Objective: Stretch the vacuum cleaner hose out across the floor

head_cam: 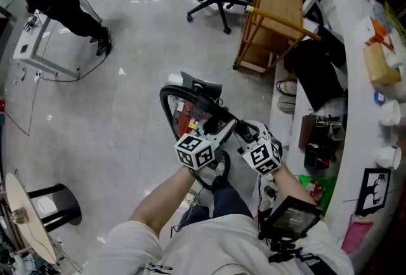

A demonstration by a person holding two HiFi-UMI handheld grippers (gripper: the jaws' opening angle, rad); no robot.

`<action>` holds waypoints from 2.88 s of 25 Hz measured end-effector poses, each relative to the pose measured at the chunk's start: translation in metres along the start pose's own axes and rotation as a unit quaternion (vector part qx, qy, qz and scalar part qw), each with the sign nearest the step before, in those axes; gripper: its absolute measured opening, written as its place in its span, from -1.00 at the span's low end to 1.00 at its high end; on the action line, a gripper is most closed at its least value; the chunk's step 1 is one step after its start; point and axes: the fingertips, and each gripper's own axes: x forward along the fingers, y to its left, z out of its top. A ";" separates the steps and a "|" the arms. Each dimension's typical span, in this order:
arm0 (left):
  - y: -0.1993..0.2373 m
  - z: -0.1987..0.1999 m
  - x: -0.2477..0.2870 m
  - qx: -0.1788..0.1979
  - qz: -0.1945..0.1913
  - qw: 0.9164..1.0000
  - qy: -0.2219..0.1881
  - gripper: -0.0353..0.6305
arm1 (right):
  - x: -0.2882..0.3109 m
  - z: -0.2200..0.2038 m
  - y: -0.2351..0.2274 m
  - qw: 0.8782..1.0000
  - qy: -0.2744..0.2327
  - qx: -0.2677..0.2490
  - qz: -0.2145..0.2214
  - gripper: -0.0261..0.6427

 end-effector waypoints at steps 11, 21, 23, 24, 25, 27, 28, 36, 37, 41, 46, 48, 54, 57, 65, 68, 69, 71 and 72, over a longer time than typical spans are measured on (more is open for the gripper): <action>-0.069 0.051 -0.099 0.030 0.001 0.998 -0.053 -0.30 | -0.066 0.082 0.065 0.997 -0.027 -0.071 -0.027 -0.47; -0.110 0.062 -0.207 0.051 0.003 0.995 -0.091 -0.30 | -0.105 0.132 0.156 0.991 -0.042 -0.118 -0.037 -0.47; -0.119 0.059 -0.226 0.049 0.002 0.994 -0.094 -0.30 | -0.115 0.136 0.175 0.991 -0.040 -0.123 -0.039 -0.47; -0.123 0.059 -0.236 0.050 0.002 0.994 -0.096 -0.30 | -0.119 0.139 0.183 0.990 -0.041 -0.126 -0.040 -0.47; -0.126 0.060 -0.246 0.052 0.001 0.994 -0.099 -0.30 | -0.122 0.144 0.191 0.990 -0.043 -0.130 -0.042 -0.47; -0.134 0.062 -0.265 0.056 -0.002 0.993 -0.104 -0.30 | -0.130 0.153 0.209 0.988 -0.048 -0.138 -0.044 -0.47; -0.139 0.060 -0.275 0.057 -0.003 0.993 -0.107 -0.30 | -0.134 0.155 0.220 0.988 -0.050 -0.140 -0.044 -0.47; -0.166 0.035 -0.344 0.067 -0.002 0.991 -0.118 -0.30 | -0.160 0.158 0.293 0.985 -0.057 -0.151 -0.054 -0.46; -0.169 0.033 -0.351 0.068 0.000 0.991 -0.119 -0.30 | -0.162 0.160 0.300 0.985 -0.059 -0.153 -0.052 -0.46; -0.177 0.025 -0.381 0.071 0.013 0.989 -0.126 -0.30 | -0.169 0.163 0.330 0.983 -0.068 -0.167 -0.040 -0.46; -0.189 0.007 -0.406 0.078 0.034 0.987 -0.134 -0.31 | -0.180 0.156 0.358 0.981 -0.079 -0.176 -0.030 -0.46; -0.197 -0.003 -0.412 0.082 0.041 0.987 -0.135 -0.31 | -0.186 0.150 0.367 0.980 -0.083 -0.177 -0.028 -0.46; -0.231 -0.033 -0.431 0.091 0.054 0.985 -0.134 -0.31 | -0.217 0.129 0.395 0.980 -0.099 -0.173 -0.028 -0.46; -0.248 -0.053 -0.443 0.088 0.059 0.986 -0.131 -0.31 | -0.233 0.115 0.415 0.979 -0.107 -0.170 -0.020 -0.46; -0.276 -0.091 -0.481 0.081 0.084 0.985 -0.126 -0.32 | -0.259 0.095 0.469 0.977 -0.124 -0.174 0.017 -0.46; -0.281 -0.102 -0.496 0.082 0.094 0.984 -0.124 -0.32 | -0.262 0.091 0.489 0.976 -0.128 -0.174 0.031 -0.45; -0.281 -0.105 -0.501 0.083 0.097 0.984 -0.124 -0.32 | -0.262 0.090 0.495 0.976 -0.130 -0.174 0.032 -0.45; -0.283 -0.113 -0.511 0.086 0.100 0.984 -0.121 -0.32 | -0.262 0.089 0.508 0.975 -0.133 -0.174 0.033 -0.44; -0.284 -0.117 -0.516 0.089 0.099 0.984 -0.118 -0.32 | -0.262 0.088 0.514 0.975 -0.134 -0.174 0.033 -0.42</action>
